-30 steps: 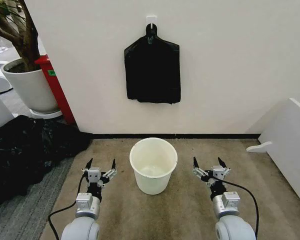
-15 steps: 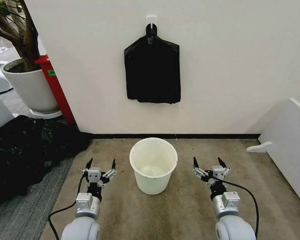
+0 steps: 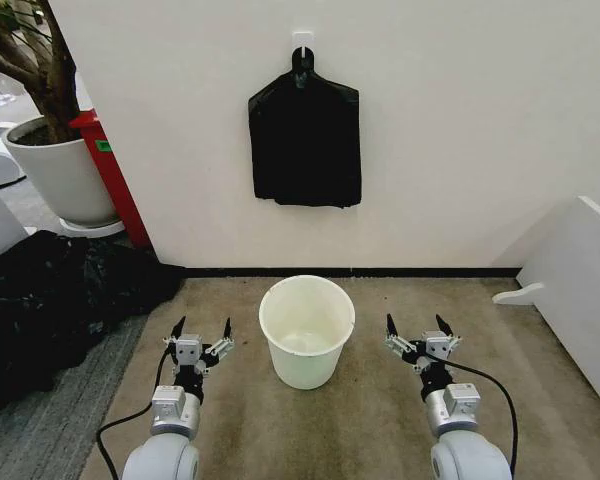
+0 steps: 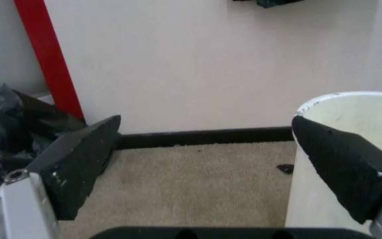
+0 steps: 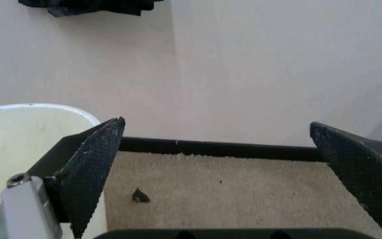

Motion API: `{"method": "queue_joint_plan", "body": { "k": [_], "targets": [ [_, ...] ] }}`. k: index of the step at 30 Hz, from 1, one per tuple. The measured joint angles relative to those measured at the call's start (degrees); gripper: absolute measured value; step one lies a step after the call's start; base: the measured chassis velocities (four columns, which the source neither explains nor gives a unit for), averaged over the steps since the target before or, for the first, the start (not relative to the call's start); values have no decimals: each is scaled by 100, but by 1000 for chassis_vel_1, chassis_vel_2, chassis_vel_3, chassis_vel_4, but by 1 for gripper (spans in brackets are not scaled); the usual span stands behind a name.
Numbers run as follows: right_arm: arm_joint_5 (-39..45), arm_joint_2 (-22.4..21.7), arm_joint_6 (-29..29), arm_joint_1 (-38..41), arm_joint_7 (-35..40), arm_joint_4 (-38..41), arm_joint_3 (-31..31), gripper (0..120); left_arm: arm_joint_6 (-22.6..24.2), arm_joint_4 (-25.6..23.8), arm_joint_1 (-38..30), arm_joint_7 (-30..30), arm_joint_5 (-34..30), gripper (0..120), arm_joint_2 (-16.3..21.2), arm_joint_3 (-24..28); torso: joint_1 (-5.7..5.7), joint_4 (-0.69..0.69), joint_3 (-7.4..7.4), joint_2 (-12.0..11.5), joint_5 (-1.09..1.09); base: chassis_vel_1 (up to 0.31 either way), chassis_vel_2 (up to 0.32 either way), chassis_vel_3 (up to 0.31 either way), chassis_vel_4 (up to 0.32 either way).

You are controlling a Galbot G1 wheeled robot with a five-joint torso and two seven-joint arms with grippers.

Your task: Place the garbage bag over the trash bin.

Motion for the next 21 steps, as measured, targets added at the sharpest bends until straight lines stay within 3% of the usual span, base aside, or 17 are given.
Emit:
{"method": "queue_joint_plan", "body": {
  "k": [4, 11, 15, 17, 18, 21],
  "targets": [
    [-29, -15, 163, -15, 150, 40, -32, 100, -51, -4, -79, -56, -171, 100, 52, 0, 0, 0, 0, 0, 0, 0, 0, 0, 0],
    [-328, -130, 1517, -143, 1402, 413, -285, 100, -511, -161, -718, -540, -1468, 100, 458, -41, 0, -1, 0, 0, 0, 0, 0, 0, 0],
    [-417, -166, 1918, -177, 1779, 532, -360, 100, -684, -221, -960, -724, -1968, 100, 617, -58, 0, -1, 0, 0, -2, 0, 0, 0, 0],
    [-398, -295, 2017, -4, 1607, 295, -378, 100, -1064, -77, -1139, -653, -1892, 100, 848, -100, 0, -5, 0, 0, 0, 0, 0, 0, 0],
    [-302, -361, 1958, 111, 1499, 204, -406, 100, -1165, -19, -1153, -578, -1831, 100, 906, -112, 0, 0, 1, 0, 3, 0, 0, 0, 0],
    [-81, -442, 1828, 239, 1343, 151, -469, 100, -1243, 45, -1192, -453, -1756, 100, 975, -105, 0, 2, 0, 0, -4, 0, 0, 0, 0]
  ]
}}
